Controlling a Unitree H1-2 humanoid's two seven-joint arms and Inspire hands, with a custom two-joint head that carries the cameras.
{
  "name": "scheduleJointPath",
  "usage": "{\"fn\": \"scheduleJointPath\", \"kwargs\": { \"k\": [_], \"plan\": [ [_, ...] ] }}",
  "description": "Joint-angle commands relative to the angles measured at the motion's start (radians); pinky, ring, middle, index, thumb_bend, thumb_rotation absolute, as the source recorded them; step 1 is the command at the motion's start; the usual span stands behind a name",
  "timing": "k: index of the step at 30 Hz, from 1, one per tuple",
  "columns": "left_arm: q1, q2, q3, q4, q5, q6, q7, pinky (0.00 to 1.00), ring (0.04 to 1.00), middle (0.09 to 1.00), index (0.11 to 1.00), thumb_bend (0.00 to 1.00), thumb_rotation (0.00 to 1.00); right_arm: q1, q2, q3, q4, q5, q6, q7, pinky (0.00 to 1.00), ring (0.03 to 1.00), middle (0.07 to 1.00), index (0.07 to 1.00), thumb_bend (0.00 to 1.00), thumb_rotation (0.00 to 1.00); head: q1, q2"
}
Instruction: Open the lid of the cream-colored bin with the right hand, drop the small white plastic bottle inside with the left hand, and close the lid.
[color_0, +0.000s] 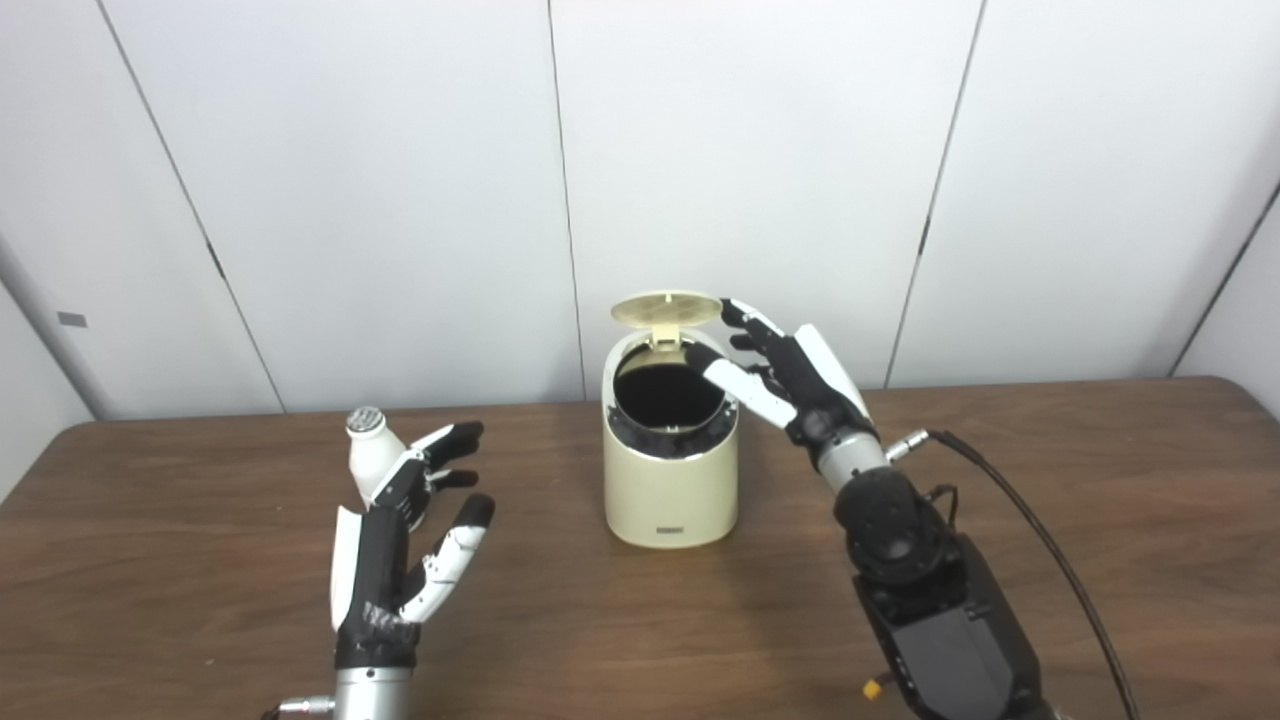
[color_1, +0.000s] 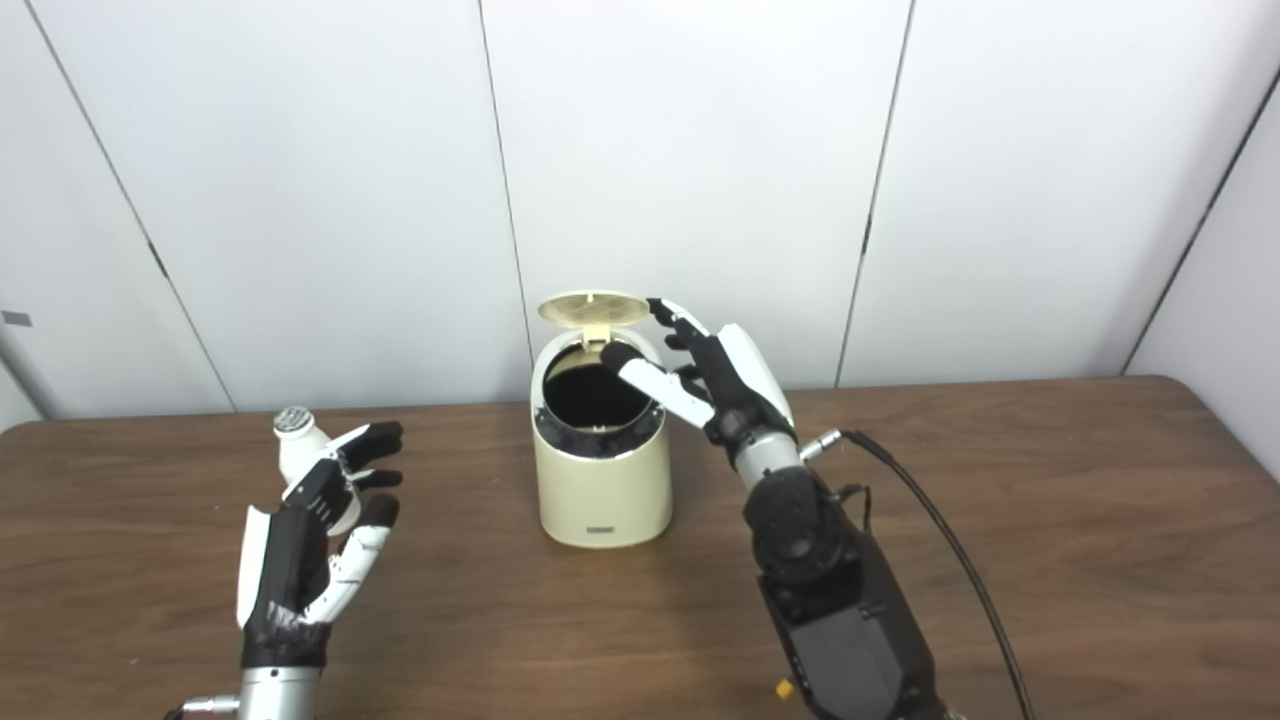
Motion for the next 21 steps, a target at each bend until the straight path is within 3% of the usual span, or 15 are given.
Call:
{"fn": "scheduleJointPath", "kwargs": {
  "k": [1, 6, 21],
  "plan": [
    [-0.014, 0.006, -0.001, -0.036, -0.003, -0.026, -0.002, 0.67, 0.778, 0.789, 0.754, 0.69, 0.68, -0.024, -0.003, -0.028, -0.035, 0.077, -0.107, 0.005, 0.90, 0.970, 0.975, 0.964, 1.00, 0.98, -0.001, 0.001],
    [-0.014, 0.007, 0.000, -0.038, -0.001, -0.025, -0.002, 0.66, 0.775, 0.790, 0.753, 0.70, 0.68, 0.001, -0.012, -0.059, -0.040, 0.160, -0.196, -0.001, 0.95, 0.988, 0.976, 0.975, 1.00, 0.94, 0.000, 0.002],
    [-0.021, 0.008, 0.014, -0.031, 0.003, -0.027, 0.010, 0.66, 0.770, 0.791, 0.751, 0.68, 0.67, 0.153, -0.044, -0.097, -0.175, 0.141, -0.299, -0.065, 0.87, 0.930, 0.931, 0.934, 1.00, 0.85, -0.001, 0.001]
  ]
}}
